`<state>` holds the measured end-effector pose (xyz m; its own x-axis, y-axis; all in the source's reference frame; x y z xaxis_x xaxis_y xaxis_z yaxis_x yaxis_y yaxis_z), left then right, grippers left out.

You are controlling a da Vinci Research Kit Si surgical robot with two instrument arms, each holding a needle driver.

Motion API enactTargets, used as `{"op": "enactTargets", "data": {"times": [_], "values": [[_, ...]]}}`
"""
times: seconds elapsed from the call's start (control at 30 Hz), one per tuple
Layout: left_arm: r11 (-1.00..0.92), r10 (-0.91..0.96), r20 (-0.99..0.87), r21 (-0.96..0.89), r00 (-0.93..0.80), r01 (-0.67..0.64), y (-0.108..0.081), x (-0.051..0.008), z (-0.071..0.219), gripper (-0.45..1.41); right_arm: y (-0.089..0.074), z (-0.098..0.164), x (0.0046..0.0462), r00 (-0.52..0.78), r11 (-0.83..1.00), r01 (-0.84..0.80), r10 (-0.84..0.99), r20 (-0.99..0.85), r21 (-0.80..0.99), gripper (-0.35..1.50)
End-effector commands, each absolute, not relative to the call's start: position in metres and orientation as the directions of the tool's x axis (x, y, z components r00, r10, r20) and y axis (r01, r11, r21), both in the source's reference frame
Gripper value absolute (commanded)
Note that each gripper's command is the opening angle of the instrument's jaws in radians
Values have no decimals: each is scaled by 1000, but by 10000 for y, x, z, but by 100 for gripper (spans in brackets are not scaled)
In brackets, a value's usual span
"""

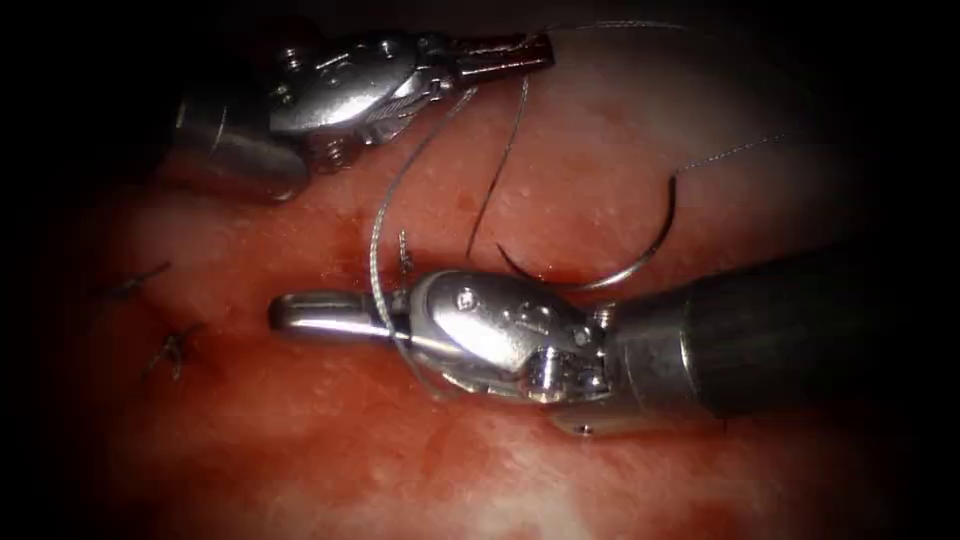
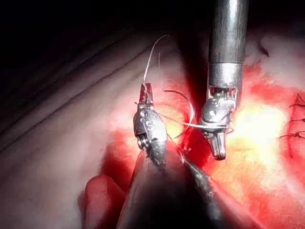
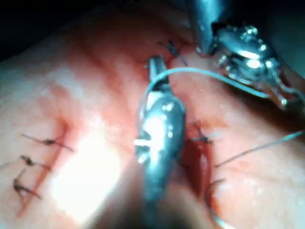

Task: Wound Closure
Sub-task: Using the left gripper, wrap two times around the right gripper counter-clockwise.

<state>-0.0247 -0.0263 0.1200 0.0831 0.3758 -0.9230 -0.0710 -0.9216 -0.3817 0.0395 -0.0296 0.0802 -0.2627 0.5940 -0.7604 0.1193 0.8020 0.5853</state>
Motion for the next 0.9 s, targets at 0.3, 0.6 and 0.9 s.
{"op": "enactTargets", "data": {"times": [0.3, 0.6, 0.9], "values": [[-945, 317, -944, -322, 95, -46, -288, -254, 1218, -45, -292, 793, 377, -417, 729, 147, 659, -626, 669, -27], [-954, 286, -953, -293, 103, -61, -292, -251, 1239, -45, -296, 782, 374, -434, 714, 188, 677, -595, 675, 2], [-957, 274, -956, -282, 106, -73, -303, -234, 1242, -45, -284, 782, 355, -467, 686, 127, 678, -567, 716, 86]]}}
